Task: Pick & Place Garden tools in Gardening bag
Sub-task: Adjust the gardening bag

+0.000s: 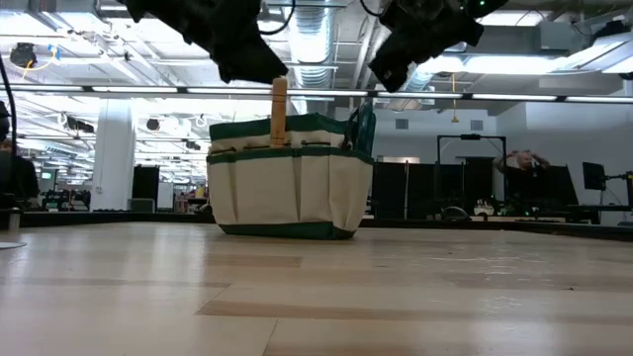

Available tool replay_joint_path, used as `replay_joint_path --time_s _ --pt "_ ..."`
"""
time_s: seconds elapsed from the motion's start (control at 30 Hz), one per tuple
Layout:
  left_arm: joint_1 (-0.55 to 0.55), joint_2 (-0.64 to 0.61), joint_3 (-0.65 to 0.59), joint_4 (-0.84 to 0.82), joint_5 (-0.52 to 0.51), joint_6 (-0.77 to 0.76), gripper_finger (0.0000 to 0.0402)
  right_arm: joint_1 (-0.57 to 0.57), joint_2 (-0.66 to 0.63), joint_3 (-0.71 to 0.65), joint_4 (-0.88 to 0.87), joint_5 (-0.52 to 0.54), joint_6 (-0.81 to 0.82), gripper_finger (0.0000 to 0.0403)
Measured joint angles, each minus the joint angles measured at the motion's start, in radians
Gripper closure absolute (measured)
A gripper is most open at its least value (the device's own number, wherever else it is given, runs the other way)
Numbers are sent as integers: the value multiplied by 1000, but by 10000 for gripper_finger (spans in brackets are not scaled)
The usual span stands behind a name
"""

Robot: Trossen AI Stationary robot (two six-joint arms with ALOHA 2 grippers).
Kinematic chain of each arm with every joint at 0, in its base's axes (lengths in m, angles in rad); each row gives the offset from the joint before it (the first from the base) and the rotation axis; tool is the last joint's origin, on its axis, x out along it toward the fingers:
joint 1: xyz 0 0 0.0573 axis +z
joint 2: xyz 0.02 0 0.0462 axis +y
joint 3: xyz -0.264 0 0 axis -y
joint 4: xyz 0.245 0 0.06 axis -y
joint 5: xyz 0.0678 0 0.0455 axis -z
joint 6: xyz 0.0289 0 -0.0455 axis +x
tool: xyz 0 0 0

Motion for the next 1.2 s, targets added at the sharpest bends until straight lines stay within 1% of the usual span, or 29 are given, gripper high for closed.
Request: replay_joint_path --time_s 0.1,0.17,0.27,0.33,0.47,0.5,0.57,0.63,0.7,0.77,0.83,0.9,1.03,1.2 --pt "-13 -35 0 -5 -1 -84 218 27 0 0 -69 123 -48 285" --pt "-42 -62 0 -43 8 -131 226 47 1 -1 -107 191 -71 285" --pt "-120 -88 0 -120 -1 -196 255 68 1 -1 -128 203 -87 285" --pt "-183 -103 0 -157 -38 -269 289 76 1 -1 -131 203 -82 285" --pt "-325 -112 0 -239 -114 -444 378 73 1 -1 -135 204 -57 285" --pt "-362 -110 0 -259 -136 -486 389 72 1 -1 -138 205 -48 285" --pt "-432 -94 0 -302 -198 -561 394 71 1 -1 -151 216 -33 285" --pt "-487 -69 0 -361 -265 -607 398 72 1 -1 -175 242 -6 285" --pt "-518 -32 1 -405 -345 -628 398 73 1 -1 -215 273 21 285" --pt "-525 6 0 -466 -438 -628 399 73 1 -1 -253 308 48 285" --pt "-510 43 0 -481 -536 -622 399 77 1 -1 -288 333 84 285" --pt "-482 71 0 -489 -600 -598 399 85 1 -1 -335 336 124 285" --pt "-421 109 0 -488 -620 -556 399 116 -23 -1 -474 351 185 285" --pt "-361 130 1 -482 -619 -491 397 200 -84 -45 -596 524 268 285"
